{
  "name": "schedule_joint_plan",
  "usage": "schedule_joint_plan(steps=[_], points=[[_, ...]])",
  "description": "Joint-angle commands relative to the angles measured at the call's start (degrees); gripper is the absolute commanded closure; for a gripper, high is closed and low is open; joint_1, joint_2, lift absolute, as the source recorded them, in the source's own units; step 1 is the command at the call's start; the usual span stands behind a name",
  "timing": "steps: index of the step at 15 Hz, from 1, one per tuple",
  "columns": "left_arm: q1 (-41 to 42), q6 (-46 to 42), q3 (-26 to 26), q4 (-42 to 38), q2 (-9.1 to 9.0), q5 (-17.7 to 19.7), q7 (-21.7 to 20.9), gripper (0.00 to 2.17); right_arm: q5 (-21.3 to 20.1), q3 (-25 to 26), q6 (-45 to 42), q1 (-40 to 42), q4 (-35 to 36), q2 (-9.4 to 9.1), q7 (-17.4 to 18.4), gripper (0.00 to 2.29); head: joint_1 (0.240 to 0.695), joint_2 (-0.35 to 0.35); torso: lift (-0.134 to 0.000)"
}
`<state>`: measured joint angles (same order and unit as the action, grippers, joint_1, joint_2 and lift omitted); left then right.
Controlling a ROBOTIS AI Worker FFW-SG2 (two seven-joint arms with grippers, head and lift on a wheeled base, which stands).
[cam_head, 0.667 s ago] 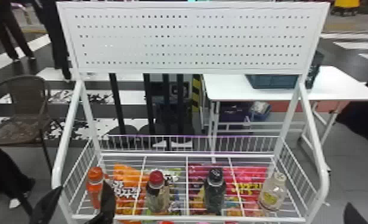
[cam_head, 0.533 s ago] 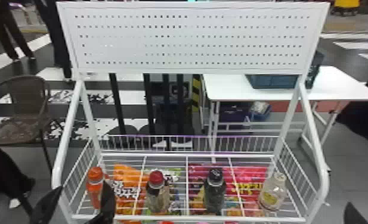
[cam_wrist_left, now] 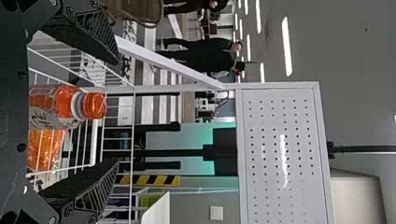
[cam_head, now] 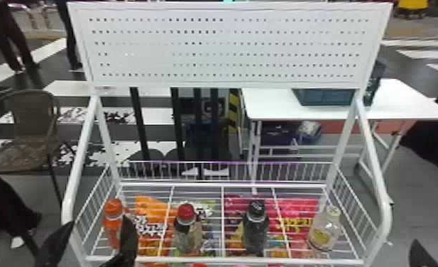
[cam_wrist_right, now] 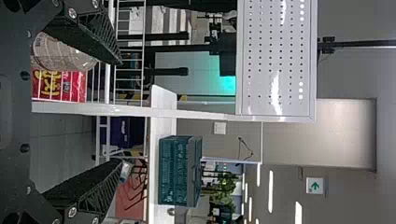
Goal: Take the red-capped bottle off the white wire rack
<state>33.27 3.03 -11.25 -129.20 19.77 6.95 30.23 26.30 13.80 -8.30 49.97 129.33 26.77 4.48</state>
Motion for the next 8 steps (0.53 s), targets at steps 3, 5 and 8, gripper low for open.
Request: schedule_joint_plan(steps=[3, 5, 8], points=[[-0.05, -0.08, 0.00, 0.26, -0.09, 0.00, 0.09, 0.15, -0.20, 0.00, 0.00, 0.13, -0.05, -0.05, 0.00, 0.14, 0.499, 0.000, 0.000], [-0.05, -0.08, -0.62, 1.05, -0.18, -0.09, 0.09, 0.15, -0.20, 0.00, 0.00, 0.13, -0.05, 0.04, 0.00, 0.14, 0.499, 0.000, 0.000], [-0.92, -3.07, -5.19, 5.09, -0.35, 0.00, 0.00, 0.15, -0.29, 0.00, 0.18, -0.23, -0.31, -0.05, 0.00, 0.14, 0.499, 0.000, 0.000]])
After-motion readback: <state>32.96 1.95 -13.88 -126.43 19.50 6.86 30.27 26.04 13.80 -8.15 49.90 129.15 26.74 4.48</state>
